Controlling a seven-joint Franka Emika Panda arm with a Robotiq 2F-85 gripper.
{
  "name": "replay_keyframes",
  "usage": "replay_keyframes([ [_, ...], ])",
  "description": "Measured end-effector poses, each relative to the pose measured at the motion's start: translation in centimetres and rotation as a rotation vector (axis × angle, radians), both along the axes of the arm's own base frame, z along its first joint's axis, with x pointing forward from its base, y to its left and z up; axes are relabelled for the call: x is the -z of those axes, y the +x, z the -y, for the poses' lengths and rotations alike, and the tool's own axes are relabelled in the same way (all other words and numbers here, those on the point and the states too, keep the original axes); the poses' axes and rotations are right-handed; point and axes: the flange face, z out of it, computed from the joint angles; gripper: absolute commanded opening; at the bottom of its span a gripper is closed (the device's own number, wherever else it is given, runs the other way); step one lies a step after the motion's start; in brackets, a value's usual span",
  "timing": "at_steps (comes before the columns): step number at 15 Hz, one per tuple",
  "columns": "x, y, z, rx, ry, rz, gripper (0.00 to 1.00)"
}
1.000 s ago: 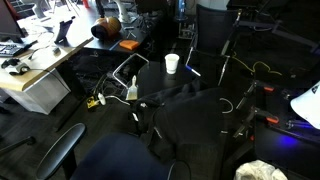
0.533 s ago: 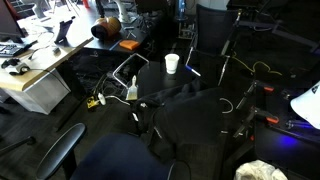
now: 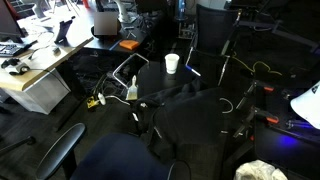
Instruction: Move the cup slightly to the left
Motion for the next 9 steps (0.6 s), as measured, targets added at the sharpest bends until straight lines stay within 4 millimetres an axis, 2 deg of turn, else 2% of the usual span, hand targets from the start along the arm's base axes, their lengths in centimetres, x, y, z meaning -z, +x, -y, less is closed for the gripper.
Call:
replay_keyframes([
  [9, 8.9, 8.9, -1.1, -0.059, -0.009, 0.062, 1.0],
])
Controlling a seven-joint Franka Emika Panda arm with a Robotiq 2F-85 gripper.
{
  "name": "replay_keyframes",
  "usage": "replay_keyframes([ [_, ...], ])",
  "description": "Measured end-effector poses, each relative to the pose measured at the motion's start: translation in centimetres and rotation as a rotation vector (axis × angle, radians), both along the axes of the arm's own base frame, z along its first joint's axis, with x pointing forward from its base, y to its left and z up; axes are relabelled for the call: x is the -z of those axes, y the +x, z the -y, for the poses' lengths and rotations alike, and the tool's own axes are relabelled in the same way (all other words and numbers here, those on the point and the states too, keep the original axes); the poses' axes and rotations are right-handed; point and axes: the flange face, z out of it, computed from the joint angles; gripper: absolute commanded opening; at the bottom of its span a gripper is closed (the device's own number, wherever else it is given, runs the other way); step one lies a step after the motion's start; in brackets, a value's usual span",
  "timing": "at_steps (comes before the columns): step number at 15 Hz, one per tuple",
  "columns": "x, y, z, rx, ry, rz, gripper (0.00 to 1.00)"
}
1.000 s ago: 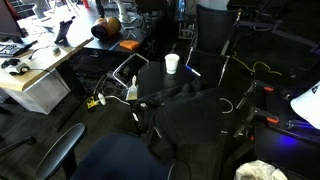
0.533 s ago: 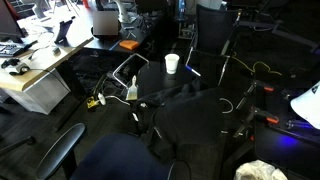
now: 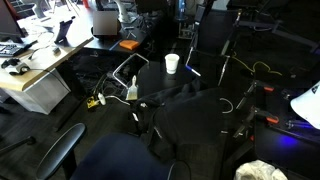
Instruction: Move the cup slightly to the left
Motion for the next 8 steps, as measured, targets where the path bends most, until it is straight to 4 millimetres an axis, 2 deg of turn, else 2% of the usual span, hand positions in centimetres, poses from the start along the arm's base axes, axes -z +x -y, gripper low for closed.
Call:
replay_keyframes([
  [4, 3.4, 3.0, 0.2, -0.012, -0.003, -0.018, 1.0],
  [8, 6.4, 5.0, 0.1, -0.056, 0.014, -0.057, 1.0],
])
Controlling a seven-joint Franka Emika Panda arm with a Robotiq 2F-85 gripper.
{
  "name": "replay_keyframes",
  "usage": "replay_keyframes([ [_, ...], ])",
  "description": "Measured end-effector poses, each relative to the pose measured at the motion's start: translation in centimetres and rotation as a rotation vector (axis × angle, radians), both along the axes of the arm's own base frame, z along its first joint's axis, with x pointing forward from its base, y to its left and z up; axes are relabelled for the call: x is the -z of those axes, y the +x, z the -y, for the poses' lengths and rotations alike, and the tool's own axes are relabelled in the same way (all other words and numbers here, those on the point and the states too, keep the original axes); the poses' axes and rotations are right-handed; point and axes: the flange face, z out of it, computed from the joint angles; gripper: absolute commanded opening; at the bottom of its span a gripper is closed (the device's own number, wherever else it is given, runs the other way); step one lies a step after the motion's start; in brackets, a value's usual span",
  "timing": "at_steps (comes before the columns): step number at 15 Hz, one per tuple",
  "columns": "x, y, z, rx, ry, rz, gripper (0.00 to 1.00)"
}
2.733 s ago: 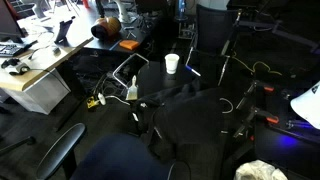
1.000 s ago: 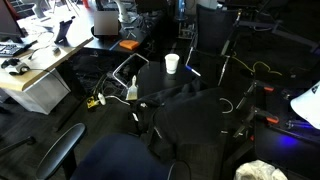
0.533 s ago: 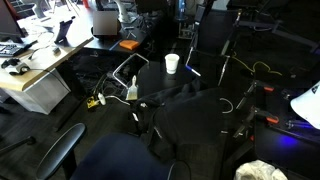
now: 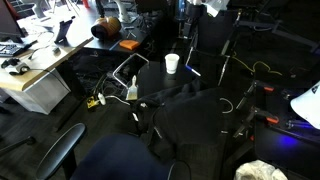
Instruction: Move the cup slightly to the left
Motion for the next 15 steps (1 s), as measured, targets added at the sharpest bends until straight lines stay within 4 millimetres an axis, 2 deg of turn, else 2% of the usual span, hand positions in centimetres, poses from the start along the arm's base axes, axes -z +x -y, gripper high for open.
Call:
replay_keyframes([
  [2, 0.8, 0.4, -0.2, -0.015, 0.009, -0.012, 1.0],
  [10, 1.0, 0.7, -0.3, -0.019, 0.008, -0.01, 1.0],
  [15, 2.9, 2.5, 0.0, -0.019, 0.004, 0.02, 1.0],
])
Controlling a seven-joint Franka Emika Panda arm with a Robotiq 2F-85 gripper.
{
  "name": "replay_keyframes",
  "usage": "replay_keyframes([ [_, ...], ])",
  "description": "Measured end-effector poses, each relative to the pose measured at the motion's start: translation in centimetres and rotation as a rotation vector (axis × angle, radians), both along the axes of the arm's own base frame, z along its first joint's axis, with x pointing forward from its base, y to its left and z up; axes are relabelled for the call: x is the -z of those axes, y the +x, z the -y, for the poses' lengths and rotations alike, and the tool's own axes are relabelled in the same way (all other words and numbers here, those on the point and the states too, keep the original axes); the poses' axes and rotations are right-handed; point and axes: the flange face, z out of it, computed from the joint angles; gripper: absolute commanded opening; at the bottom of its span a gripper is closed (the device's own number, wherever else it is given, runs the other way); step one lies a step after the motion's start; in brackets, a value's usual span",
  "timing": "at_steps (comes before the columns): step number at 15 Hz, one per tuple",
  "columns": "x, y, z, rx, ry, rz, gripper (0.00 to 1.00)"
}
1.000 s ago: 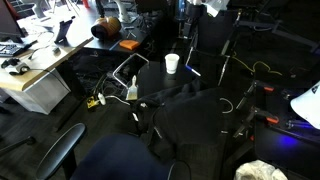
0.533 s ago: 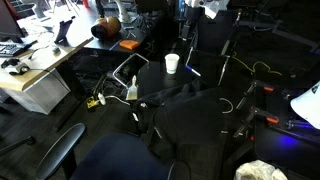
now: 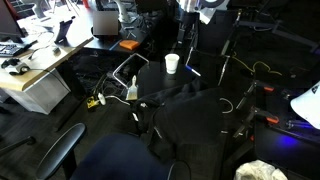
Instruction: Move the cup slightly to the left
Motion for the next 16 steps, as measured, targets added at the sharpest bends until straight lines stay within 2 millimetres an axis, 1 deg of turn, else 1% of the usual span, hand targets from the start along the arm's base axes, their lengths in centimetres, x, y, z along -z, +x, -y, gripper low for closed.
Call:
replay_keyframes([
  [4, 2.9, 2.0, 0.6, 0.01, 0.004, 0.007, 1.0],
  [9, 6.7, 4.3, 0.3, 0.008, 0.015, -0.019, 1.0],
  [16, 10.4, 6.6, 0.2, 0.018, 0.045, -0.033, 1.0],
])
